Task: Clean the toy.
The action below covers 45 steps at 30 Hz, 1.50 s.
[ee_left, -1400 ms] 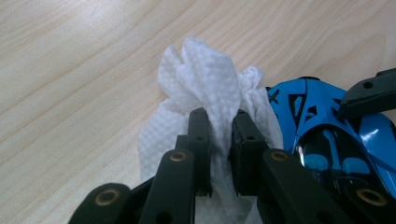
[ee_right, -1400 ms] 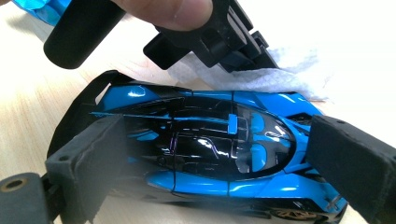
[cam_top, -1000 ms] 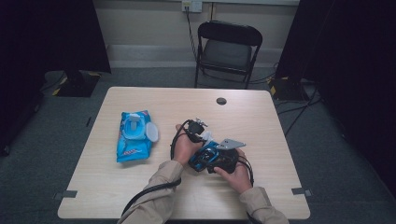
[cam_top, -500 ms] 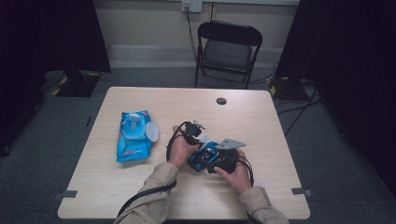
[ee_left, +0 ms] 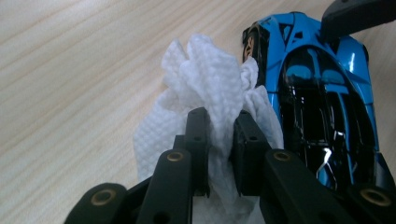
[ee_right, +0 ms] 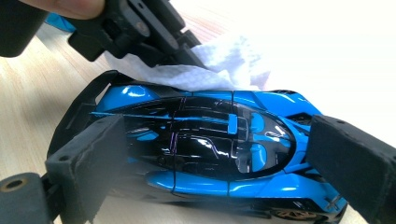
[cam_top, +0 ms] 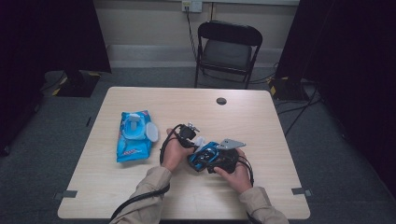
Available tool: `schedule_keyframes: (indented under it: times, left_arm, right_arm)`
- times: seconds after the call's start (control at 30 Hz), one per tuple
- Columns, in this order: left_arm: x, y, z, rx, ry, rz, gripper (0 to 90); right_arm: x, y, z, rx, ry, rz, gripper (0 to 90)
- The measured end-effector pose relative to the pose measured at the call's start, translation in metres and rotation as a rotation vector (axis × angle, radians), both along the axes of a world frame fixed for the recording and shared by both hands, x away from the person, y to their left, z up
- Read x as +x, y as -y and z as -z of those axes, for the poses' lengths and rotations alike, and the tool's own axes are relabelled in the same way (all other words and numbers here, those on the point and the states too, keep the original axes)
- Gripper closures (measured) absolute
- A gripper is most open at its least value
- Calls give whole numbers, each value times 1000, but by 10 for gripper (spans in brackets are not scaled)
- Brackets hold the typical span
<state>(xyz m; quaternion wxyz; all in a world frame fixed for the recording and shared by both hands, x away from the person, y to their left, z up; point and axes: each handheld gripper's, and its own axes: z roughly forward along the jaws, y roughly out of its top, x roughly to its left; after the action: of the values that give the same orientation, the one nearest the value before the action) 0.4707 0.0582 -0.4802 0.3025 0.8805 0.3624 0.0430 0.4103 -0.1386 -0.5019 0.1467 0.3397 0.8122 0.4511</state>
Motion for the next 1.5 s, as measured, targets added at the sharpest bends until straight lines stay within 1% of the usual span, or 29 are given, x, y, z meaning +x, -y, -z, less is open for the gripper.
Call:
schedule_keyframes:
  times: [0.27, 0.33, 0.4, 0.47, 0.6, 0.7, 0.77, 0.83, 1.0, 1.07, 1.1, 1.2, 1.27, 1.3, 1.4, 1.43, 1.5]
  left_arm:
    - [-5, -9, -1, 7, -12, -2, 782]
    - [-7, -12, -1, -5, -23, -10, 783]
    - [-8, -15, -1, -18, -26, -17, 783]
    - [-10, -17, -2, -20, -27, -21, 783]
    - [-12, -20, -4, -15, -32, -20, 782]
    - [-14, -22, -4, 12, -37, -16, 779]
    - [-16, -26, -3, 1, -40, -18, 780]
    - [-19, -28, -4, 0, -40, -20, 782]
    - [-26, -35, -9, 14, -30, -16, 785]
    - [-28, -37, -11, 14, -29, -10, 782]
    - [-30, -39, -13, 6, -32, -12, 772]
    - [-35, -42, -17, 5, -19, 1, 765]
    - [-37, -43, -21, 5, -16, 7, 767]
    - [-38, -43, -22, 9, -8, 10, 765]
    - [-40, -42, -27, 17, 2, 29, 764]
    - [-41, -41, -27, 13, 7, 30, 763]
    - [-41, -40, -29, 21, 13, 37, 759]
  right_arm:
    - [0, 0, 0, 0, 0, 0, 50]
    - [0, 0, 0, 0, 0, 1, 50]
    - [0, 0, 0, 0, 0, 0, 50]
    - [0, 0, 0, 0, 0, 0, 50]
    - [0, 0, 0, 0, 0, 0, 50]
    - [0, 0, 0, 0, 0, 0, 50]
    - [0, 0, 0, 0, 0, 0, 50]
    - [0, 0, 0, 0, 0, 0, 50]
    - [0, 0, 0, 0, 0, -1, 50]
    - [0, 0, 0, 1, 0, 0, 50]
    - [0, 0, 0, 1, 0, 0, 50]
    - [0, 0, 0, 1, 0, 1, 50]
    - [0, 0, 0, 1, 0, 2, 50]
    - [0, 0, 0, 1, 0, 2, 50]
    - [0, 0, 0, 0, 0, 3, 50]
    - [0, 0, 0, 2, 2, 2, 51]
    - [-1, 0, 0, -1, 5, 3, 51]
